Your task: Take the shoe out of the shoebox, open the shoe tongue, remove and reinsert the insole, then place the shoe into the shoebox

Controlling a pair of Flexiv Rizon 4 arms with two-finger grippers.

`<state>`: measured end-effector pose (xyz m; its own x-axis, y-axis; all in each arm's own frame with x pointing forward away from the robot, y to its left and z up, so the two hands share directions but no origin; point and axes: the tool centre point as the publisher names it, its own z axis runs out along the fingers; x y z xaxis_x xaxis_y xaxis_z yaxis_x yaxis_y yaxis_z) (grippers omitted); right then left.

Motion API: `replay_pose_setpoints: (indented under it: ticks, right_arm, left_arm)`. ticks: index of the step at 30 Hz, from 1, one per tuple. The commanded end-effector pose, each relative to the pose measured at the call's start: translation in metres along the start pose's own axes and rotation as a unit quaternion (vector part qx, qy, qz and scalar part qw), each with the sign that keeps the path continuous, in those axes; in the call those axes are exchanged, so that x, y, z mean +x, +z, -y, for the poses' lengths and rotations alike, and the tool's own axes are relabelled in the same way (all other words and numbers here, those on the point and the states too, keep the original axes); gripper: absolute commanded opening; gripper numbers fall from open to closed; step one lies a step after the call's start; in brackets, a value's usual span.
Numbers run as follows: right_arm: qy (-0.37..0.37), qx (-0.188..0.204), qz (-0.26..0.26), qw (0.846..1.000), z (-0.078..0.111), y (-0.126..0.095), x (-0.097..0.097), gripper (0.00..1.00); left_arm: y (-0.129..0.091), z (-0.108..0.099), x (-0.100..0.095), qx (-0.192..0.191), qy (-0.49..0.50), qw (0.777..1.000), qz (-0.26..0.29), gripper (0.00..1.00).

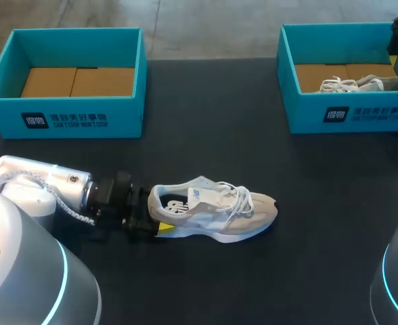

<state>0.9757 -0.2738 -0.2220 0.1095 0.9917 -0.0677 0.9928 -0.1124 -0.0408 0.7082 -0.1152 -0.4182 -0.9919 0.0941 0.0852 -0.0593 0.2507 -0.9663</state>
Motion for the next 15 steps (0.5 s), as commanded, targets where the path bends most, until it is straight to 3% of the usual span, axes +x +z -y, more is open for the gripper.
replay_pose_setpoints:
  ticks: [1, 9, 15]
  right_arm:
    - [0.000, -0.001, 0.000, 1.000, 0.001, 0.000, 0.000, 1.00]
    - [0.031, -0.013, -0.005, 0.999, 0.015, -0.016, 0.025, 1.00]
    - [0.035, -0.016, -0.001, 0.999, 0.029, -0.025, 0.062, 1.00]
  left_arm:
    - [0.000, -0.004, 0.002, 0.000, 0.000, 1.000, 0.000, 0.00]
    - [0.000, -0.004, 0.002, 0.000, 0.000, 1.000, 0.000, 0.00]
    - [0.000, -0.004, 0.002, 0.000, 0.000, 1.000, 0.000, 0.00]
